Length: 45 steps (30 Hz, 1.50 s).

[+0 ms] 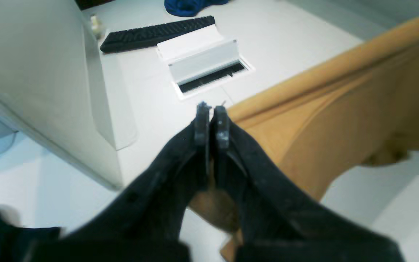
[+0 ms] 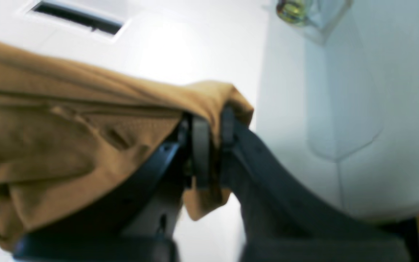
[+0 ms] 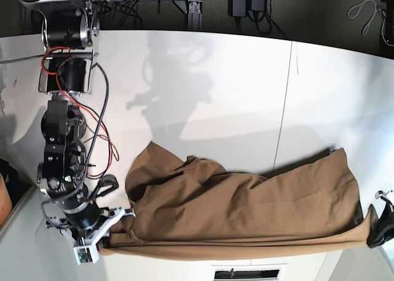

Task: Layout the t-shirt on the table in an organized manner, then fold the t-shirt properly
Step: 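Swing the shirt up and lay it flat between both grippers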

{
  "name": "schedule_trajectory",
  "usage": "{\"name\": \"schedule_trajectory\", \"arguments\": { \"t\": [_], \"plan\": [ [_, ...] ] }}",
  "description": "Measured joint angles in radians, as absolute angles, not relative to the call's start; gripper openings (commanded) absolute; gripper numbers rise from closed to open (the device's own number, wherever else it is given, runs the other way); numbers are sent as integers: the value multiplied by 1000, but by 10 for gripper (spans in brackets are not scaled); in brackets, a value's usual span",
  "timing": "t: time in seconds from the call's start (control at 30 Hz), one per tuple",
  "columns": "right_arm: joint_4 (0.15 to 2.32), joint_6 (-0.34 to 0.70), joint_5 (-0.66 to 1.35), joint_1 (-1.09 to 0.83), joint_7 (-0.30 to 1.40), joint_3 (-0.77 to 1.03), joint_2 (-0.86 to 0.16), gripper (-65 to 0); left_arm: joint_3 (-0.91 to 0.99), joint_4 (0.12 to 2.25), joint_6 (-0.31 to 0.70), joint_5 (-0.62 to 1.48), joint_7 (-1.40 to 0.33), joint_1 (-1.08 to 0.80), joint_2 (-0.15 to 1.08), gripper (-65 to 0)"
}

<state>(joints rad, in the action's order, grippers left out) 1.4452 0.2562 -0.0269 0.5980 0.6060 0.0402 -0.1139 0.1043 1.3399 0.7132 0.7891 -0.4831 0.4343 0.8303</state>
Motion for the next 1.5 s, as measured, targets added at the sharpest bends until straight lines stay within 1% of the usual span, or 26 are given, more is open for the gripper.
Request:
{"name": "schedule_trajectory", "arguments": {
  "t": [0.07,0.13,0.2,0.3,0.4,0.53,0.63,0.73,0.8,0.87,1.1,1.27,1.4,1.43,1.5],
  "plan": [
    [1389,256,-17,659,608,40,-114,-650,42,1259,715,780,-484,525,828,-650],
    [1369,255,-1,700,617,40,-113,-650,21,1203,716,781,-488,610,827,-650],
    [1374,255,23,728,621,39,-113,-650,26,1186,714,816,-515,676,834,-650],
    [1425,254,28,743,637,39,-110,-650,40,1193,714,923,-590,744,851,-650],
    [1494,247,80,728,708,39,-113,-650,53,1227,715,999,-678,754,881,-650],
    [1563,255,141,656,728,39,-113,-650,94,1246,715,1133,-813,746,936,-650],
    [1645,293,173,566,751,39,-108,-650,99,1246,712,1218,-908,743,970,-650],
    [1744,303,186,433,761,39,-111,-650,101,1250,707,1364,-1032,689,1003,-650],
    [1814,302,184,324,766,40,-113,-650,101,1250,701,1456,-1153,635,1014,-650],
    [1882,311,182,226,776,40,-113,-650,101,1250,700,1465,-1233,571,1013,-650],
    [2088,319,180,-65,784,40,-133,-650,99,1335,696,1460,-1237,308,1010,-650],
    [2115,320,176,-207,786,49,-133,-650,98,1420,696,1463,-1253,152,1009,-650],
    [2114,321,152,-313,789,49,-133,-650,98,1440,696,1462,-1256,35,999,-650],
    [2113,321,133,-328,790,49,-133,-637,99,1440,696,1463,-1253,12,994,-650],
    [2113,315,107,-339,788,49,-133,-513,99,1440,696,1462,-1250,-22,971,-650]
  ]
}}
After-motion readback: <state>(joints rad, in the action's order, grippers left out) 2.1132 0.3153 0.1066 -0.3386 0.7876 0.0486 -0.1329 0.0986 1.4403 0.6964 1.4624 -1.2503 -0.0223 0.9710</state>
